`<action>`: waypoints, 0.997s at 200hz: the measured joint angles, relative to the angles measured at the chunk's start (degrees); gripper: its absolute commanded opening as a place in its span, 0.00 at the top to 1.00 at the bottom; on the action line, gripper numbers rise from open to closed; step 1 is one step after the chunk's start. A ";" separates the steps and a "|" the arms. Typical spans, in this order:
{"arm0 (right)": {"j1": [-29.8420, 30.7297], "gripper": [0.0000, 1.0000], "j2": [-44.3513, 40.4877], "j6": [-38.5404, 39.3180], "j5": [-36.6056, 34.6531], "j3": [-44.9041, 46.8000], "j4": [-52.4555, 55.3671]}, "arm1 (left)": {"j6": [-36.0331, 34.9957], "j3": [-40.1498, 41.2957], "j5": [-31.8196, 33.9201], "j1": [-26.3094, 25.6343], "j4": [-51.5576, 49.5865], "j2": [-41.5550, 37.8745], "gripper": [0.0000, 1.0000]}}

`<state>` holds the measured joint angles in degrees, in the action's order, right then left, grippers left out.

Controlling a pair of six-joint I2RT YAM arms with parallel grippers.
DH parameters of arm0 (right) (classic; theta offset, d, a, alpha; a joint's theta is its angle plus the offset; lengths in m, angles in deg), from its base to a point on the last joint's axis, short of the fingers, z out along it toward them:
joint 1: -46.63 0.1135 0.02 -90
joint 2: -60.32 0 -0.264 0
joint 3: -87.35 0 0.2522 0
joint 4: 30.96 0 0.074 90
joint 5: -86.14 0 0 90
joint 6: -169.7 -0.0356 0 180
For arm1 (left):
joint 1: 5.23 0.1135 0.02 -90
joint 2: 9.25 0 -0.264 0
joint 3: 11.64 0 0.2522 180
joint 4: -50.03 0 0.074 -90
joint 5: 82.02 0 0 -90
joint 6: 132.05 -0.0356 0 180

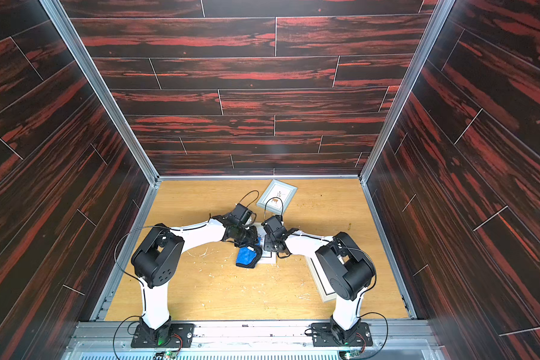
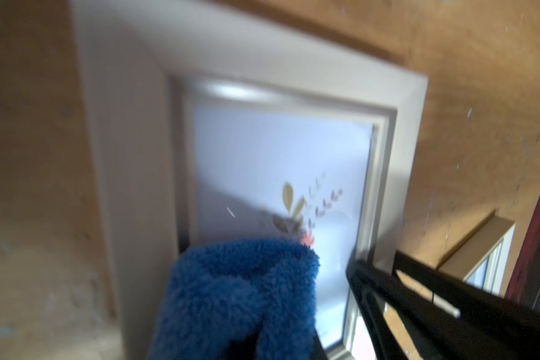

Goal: Wipe the picture frame with a cloth
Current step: Wipe the dirt from the picture frame.

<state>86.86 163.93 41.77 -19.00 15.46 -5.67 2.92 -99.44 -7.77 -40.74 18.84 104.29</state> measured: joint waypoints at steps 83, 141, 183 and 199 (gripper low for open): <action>-0.22 0.99 0.02 -0.39 -0.74 0.04 -0.81 | -0.20 -13.05 -5.07 4.55 2.73 10.60 1.00; -0.20 0.99 0.02 -0.44 -0.48 0.04 -0.26 | 0.11 6.03 -4.39 -0.15 6.60 -2.10 1.00; -0.17 0.99 0.00 -0.44 -0.55 0.04 -0.20 | 0.33 -2.67 -5.57 2.97 5.27 3.78 1.00; -0.17 0.99 -0.04 -0.46 -0.52 0.07 -0.20 | 0.35 -8.04 -4.52 4.59 5.51 7.39 1.00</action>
<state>86.68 163.89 41.31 -19.52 15.53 -5.86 3.27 -107.48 -12.29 -36.15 24.35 111.68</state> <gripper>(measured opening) 0.264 0.110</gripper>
